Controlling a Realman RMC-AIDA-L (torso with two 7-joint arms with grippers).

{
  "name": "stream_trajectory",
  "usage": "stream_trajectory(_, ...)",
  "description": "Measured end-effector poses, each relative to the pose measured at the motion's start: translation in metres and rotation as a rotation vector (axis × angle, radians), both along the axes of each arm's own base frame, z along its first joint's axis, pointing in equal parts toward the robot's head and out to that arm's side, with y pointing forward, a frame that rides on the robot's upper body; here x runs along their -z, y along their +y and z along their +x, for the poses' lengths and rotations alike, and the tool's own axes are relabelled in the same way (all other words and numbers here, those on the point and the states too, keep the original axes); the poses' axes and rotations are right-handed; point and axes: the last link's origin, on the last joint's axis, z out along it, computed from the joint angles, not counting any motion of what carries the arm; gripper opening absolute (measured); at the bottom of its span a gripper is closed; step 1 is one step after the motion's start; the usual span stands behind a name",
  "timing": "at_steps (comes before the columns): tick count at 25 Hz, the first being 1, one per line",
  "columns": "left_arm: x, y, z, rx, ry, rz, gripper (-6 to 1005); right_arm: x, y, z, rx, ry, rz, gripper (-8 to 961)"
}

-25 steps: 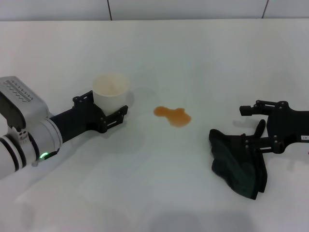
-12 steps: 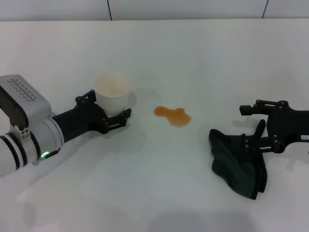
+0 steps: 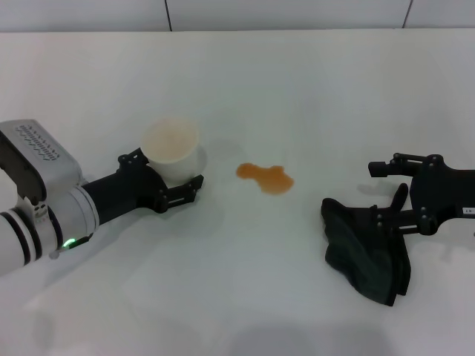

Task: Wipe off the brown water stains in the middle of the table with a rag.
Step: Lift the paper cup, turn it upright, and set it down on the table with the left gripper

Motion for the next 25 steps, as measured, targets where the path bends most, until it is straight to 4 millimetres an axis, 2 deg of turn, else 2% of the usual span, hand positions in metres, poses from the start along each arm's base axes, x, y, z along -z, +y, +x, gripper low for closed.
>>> stream_trajectory(25,-0.001,-0.016,-0.007,-0.017,-0.047,-0.030,867,-0.001,-0.002,0.003,0.008,-0.001,-0.001,869)
